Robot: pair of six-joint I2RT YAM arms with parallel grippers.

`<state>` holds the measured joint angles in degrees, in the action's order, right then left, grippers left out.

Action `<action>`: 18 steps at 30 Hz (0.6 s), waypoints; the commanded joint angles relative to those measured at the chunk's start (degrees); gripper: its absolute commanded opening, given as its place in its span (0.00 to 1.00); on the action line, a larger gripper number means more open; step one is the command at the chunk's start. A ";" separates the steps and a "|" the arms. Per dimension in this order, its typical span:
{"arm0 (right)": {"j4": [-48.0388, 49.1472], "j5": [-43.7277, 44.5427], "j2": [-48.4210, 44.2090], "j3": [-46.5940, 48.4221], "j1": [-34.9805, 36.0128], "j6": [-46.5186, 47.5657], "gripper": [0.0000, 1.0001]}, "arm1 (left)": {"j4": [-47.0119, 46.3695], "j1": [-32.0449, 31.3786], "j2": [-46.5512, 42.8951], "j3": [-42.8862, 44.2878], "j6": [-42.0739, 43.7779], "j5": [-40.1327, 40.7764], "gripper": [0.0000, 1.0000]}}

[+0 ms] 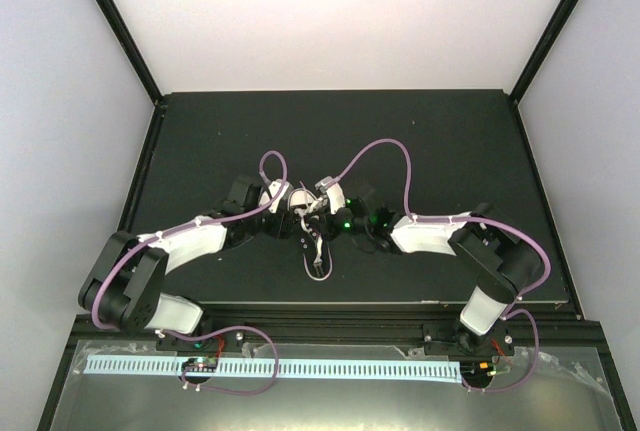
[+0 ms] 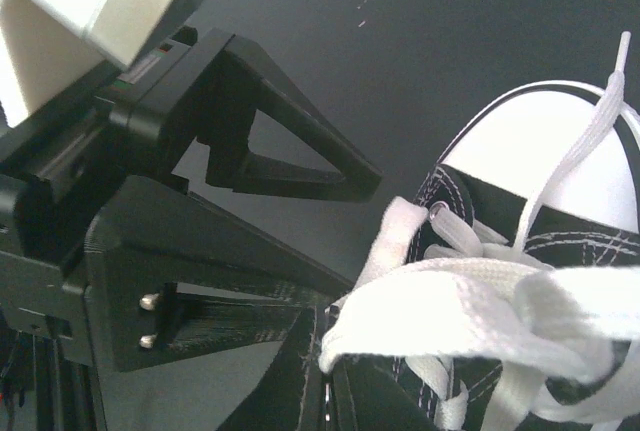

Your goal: Tie the shoes

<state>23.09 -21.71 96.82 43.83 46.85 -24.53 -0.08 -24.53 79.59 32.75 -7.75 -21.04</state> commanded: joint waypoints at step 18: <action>0.33 0.01 1.36 1.34 -0.05 0.32 0.02 | -4.17 -2.45 8.11 6.76 3.85 2.70 0.36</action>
<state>22.94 -21.74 97.47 44.03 46.85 -24.56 -2.70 -25.98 86.37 36.75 -5.76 -19.64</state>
